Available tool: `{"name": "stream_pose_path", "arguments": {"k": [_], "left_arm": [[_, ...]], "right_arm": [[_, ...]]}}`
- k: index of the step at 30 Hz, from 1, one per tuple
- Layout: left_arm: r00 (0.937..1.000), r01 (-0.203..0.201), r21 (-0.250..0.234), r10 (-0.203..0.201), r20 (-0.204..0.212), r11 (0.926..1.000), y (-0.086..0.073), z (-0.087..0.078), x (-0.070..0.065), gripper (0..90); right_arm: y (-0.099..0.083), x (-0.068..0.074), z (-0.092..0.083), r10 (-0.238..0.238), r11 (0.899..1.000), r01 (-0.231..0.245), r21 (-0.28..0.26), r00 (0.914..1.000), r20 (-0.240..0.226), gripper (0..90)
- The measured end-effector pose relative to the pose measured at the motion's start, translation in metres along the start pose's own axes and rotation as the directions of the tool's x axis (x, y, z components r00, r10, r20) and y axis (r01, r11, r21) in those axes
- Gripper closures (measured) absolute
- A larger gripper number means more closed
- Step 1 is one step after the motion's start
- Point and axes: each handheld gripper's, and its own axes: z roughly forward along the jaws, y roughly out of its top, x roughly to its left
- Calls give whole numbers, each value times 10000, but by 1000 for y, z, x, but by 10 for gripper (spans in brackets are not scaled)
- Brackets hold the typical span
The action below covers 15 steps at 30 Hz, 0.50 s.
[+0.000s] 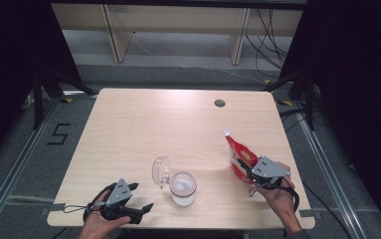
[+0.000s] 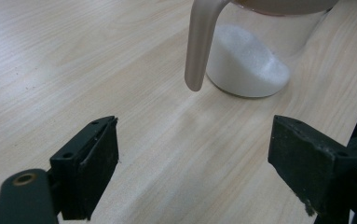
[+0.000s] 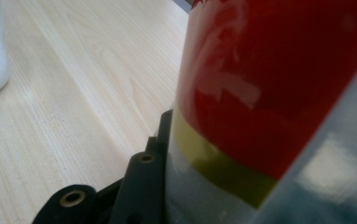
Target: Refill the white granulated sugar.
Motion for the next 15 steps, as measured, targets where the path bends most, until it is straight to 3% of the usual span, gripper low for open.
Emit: {"name": "stream_pose_path", "arguments": {"k": [7, 15], "left_arm": [[10000, 47, 0, -47, 12, 10000, 0, 0, 0, 159], [10000, 54, -45, -54, -9, 10000, 0, 0, 0, 159]], "right_arm": [[-8, -4, -10, 889, 9960, -886, -128, 9956, 294, 705], [-11, -4, -17, 1008, 9949, -1004, -125, 9937, 485, 657]]}}
